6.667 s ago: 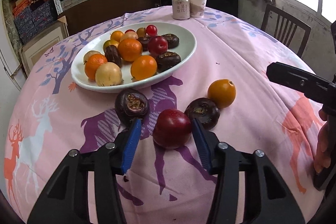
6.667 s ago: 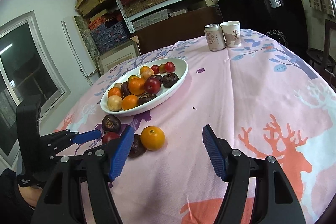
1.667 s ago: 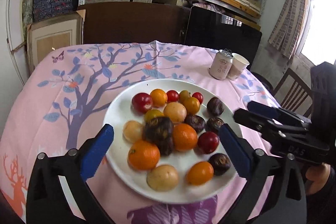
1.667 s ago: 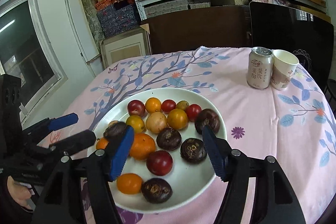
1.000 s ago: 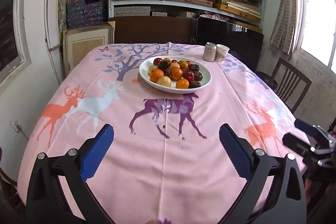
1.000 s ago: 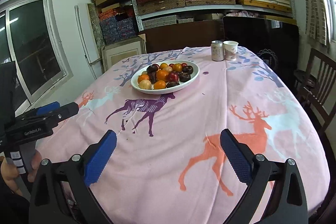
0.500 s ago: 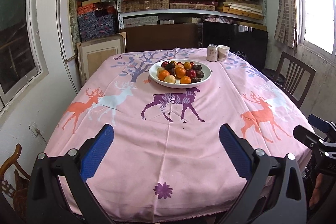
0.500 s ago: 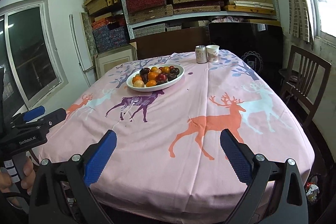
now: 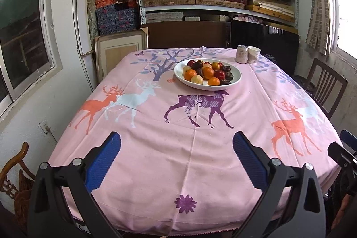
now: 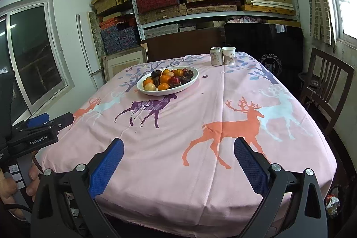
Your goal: Organize fruits
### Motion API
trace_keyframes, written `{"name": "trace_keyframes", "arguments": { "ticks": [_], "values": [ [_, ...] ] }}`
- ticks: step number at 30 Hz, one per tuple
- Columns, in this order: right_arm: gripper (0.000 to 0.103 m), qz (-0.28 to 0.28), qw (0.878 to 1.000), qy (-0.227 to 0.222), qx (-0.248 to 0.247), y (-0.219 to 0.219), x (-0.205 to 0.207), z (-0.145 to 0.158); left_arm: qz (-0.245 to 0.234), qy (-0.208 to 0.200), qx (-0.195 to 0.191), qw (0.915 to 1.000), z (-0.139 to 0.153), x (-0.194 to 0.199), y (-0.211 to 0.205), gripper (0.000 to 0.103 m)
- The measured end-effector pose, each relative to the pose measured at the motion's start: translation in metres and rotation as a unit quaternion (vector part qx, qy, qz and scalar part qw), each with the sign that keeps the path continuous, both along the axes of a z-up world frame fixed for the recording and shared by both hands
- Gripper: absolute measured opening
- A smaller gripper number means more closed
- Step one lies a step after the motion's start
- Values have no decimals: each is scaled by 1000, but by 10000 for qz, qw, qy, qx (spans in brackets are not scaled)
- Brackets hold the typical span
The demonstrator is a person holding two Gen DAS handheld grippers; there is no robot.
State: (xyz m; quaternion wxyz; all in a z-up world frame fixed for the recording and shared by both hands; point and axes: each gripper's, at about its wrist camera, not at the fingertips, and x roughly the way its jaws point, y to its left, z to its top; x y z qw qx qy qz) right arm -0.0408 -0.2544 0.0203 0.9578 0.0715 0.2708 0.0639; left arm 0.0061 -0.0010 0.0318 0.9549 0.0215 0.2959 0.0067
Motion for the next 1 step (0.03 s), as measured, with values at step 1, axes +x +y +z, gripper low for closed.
{"name": "trace_keyframes", "arguments": {
  "ticks": [1],
  "values": [
    [100,8,10000,2,0,0,1,0,10,13,-1,10000,0,1,1,99]
  ]
}}
